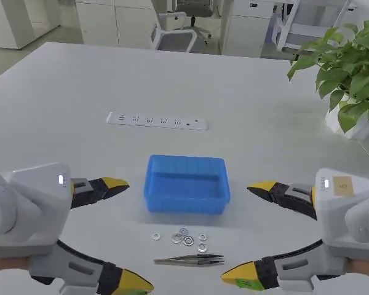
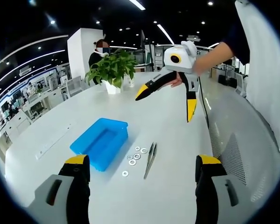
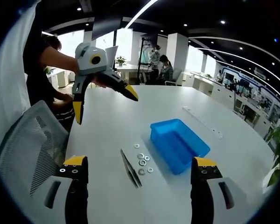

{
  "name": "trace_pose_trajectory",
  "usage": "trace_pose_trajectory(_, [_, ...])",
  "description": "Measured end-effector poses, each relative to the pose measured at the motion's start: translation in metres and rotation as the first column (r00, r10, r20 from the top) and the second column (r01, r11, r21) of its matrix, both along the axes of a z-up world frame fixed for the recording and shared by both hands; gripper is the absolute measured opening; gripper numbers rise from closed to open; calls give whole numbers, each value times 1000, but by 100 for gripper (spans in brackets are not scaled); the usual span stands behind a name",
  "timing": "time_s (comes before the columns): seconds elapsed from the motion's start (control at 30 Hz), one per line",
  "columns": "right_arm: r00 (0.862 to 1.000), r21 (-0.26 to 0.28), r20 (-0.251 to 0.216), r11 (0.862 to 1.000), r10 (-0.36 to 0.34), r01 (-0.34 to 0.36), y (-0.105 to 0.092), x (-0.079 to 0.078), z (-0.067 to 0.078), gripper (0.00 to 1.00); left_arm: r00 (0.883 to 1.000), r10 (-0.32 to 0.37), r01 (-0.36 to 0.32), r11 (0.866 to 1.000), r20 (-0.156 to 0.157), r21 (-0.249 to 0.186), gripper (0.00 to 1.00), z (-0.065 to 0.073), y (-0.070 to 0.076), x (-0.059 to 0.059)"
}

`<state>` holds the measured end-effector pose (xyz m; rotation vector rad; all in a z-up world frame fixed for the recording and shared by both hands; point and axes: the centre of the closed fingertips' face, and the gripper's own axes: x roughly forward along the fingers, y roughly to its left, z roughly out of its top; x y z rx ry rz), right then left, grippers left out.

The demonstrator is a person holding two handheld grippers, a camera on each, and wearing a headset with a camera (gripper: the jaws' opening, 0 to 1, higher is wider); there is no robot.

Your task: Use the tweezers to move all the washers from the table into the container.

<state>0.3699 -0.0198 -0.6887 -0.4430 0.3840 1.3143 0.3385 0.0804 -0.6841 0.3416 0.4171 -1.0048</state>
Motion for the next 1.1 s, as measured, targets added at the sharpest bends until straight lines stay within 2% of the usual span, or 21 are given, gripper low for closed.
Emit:
trace_pose_trajectory(0.1, [1000, -7, -2, 1000, 1, -1, 0, 1, -3, 91, 1000, -2, 2, 1000, 18, 27, 99, -3, 2, 2])
trace_pose_trajectory(0.17, [1000, -3, -6, 1000, 3, -3, 1, 0, -2, 91, 1000, -3, 3, 1000, 9, 24, 99, -5, 1, 2])
trace_pose_trajectory(0.37, [1000, 2, -12, 1000, 3, -2, 2, 2, -3, 90, 1000, -5, 4, 1000, 8, 28, 98, -5, 0, 5])
trace_pose_trajectory(0.43, [1000, 2, -14, 1000, -2, 2, 2, 5, -4, 90, 1000, -5, 5, 1000, -6, 20, 96, -6, -1, 4])
trace_pose_trajectory(0.5, [1000, 4, -19, 1000, -8, 8, 1, 7, -5, 89, 999, -11, 11, 1000, -35, 10, 90, -7, -4, 1])
trace_pose_trajectory(0.6, [1000, 6, -17, 1000, -9, 9, 2, 9, -5, 89, 999, -9, 9, 1000, -31, 23, 86, -11, -2, 2])
trace_pose_trajectory(0.7, [1000, 8, -21, 1000, -12, 12, 1, 11, -7, 89, 999, -16, 16, 1000, -45, 11, 84, -12, -4, 0])
trace_pose_trajectory(0.77, [1000, 5, -26, 1000, -13, 13, 1, 12, -10, 88, 999, -20, 21, 1000, -45, 21, 84, -15, -5, 0])
trace_pose_trajectory(0.83, [999, 1, -30, 1000, -14, 14, 0, 12, -13, 88, 997, -27, 29, 999, -68, 32, 83, -21, -6, -1])
trace_pose_trajectory(0.97, [999, -10, -48, 1000, -11, 10, 0, 10, -22, 87, 996, -26, 30, 999, -80, 45, 82, -32, -7, 1])
trace_pose_trajectory(1.07, [998, -32, -64, 999, 4, -6, 1, 7, -31, 83, 995, -21, 27, 998, -101, 49, 81, -39, -9, 3])
trace_pose_trajectory(1.1, [997, -49, -76, 999, 10, -14, 1, 5, -37, 81, 990, -9, 14, 999, -138, 31, 81, -42, -11, 3])
